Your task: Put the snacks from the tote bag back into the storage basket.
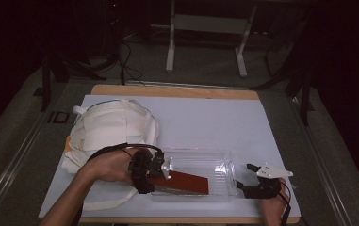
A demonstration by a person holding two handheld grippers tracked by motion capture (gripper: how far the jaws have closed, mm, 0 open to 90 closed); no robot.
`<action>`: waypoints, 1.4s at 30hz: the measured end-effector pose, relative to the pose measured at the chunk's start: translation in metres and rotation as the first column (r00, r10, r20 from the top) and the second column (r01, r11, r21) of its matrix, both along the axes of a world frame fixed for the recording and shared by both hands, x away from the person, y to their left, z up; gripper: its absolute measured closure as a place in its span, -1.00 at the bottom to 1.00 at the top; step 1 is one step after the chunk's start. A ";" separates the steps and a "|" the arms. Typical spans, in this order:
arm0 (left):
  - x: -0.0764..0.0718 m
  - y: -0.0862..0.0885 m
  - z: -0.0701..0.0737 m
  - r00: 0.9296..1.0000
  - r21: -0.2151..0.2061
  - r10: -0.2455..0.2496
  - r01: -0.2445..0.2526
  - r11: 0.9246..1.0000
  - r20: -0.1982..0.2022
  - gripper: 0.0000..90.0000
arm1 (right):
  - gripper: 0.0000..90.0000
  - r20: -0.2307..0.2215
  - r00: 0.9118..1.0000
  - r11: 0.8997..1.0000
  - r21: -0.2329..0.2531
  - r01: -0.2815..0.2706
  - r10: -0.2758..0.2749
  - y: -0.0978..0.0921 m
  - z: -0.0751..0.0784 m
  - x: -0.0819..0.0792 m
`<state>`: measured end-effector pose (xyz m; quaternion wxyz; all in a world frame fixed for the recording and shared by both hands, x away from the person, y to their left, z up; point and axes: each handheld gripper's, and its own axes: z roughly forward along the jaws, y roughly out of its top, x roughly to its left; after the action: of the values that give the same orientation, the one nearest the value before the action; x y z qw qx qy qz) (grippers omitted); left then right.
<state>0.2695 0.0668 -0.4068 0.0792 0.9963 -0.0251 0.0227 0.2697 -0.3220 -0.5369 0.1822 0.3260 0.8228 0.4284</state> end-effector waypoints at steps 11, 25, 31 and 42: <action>0.001 -0.010 0.001 1.000 -0.025 -0.006 0.006 1.000 -0.005 -0.05 | -0.67 -0.002 1.000 1.000 0.000 -0.002 0.002 0.000 0.000 0.000; 0.003 -0.020 0.004 1.000 -0.051 -0.010 0.008 0.999 -0.026 -0.07 | -0.67 -0.006 1.000 1.000 -0.008 -0.002 0.002 0.001 0.000 0.001; 0.005 -0.025 0.005 0.999 -0.065 -0.013 0.010 0.998 -0.044 -0.08 | -0.67 -0.008 1.000 1.000 -0.009 -0.003 0.003 0.001 0.000 0.001; 0.006 -0.037 0.003 0.997 -0.061 -0.015 0.011 0.998 -0.077 -0.13 | -0.67 -0.017 1.000 1.000 -0.021 -0.004 0.003 0.002 -0.001 0.001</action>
<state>0.2752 0.0297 -0.4041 0.1103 0.9934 -0.0277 -0.0158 0.2711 -0.3197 -0.5375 0.1780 0.3262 0.8292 0.4175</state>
